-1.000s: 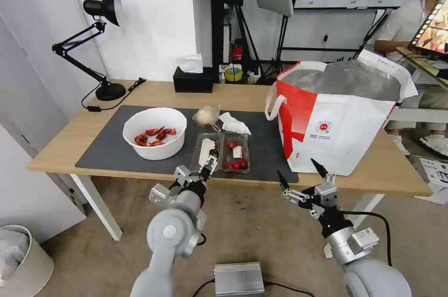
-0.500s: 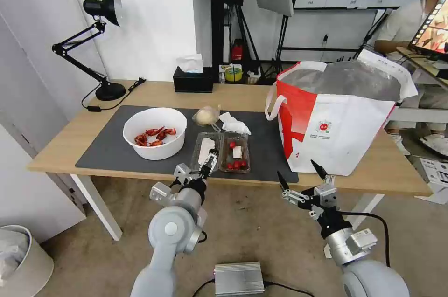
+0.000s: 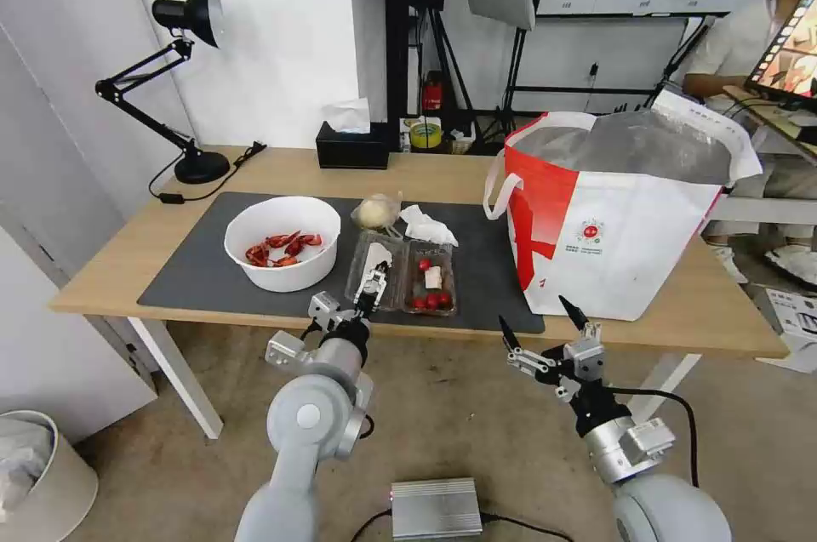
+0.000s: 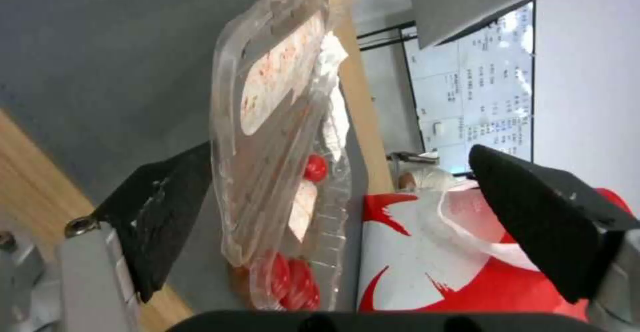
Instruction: Pick up the trash from the table and place it into the takeout bag.
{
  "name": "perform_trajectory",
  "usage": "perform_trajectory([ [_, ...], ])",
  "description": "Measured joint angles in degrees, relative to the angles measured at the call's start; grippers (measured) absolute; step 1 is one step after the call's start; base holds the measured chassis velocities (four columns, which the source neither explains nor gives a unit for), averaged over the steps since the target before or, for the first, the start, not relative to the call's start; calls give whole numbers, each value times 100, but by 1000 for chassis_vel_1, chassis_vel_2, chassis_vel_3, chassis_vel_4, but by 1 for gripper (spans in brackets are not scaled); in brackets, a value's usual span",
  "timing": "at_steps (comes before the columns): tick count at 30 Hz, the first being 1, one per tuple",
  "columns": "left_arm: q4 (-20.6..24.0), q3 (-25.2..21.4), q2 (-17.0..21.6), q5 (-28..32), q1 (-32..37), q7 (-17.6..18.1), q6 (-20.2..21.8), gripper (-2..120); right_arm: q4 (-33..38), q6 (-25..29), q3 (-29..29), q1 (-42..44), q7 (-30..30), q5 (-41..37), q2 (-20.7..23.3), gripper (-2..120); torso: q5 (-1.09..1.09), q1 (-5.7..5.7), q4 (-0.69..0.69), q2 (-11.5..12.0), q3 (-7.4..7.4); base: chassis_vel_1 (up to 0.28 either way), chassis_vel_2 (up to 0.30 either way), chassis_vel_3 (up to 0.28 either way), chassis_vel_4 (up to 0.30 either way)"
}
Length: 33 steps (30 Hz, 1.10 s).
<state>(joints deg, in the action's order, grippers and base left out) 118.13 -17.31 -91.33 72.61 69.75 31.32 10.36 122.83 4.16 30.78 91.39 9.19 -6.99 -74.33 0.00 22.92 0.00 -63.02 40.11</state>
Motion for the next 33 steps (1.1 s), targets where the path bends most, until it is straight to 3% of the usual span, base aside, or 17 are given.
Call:
perform_trajectory([
  [16,53,88,-2,7,-56,-322,-173,100,47,47,19,41,2,18,-66,100,0,0,0,0,0,0,0,0,0],
  [33,0,287,-4,26,-101,-441,-176,100,157,93,136,175,43,27,-146,100,0,0,0,0,0,0,0,0,0],
])
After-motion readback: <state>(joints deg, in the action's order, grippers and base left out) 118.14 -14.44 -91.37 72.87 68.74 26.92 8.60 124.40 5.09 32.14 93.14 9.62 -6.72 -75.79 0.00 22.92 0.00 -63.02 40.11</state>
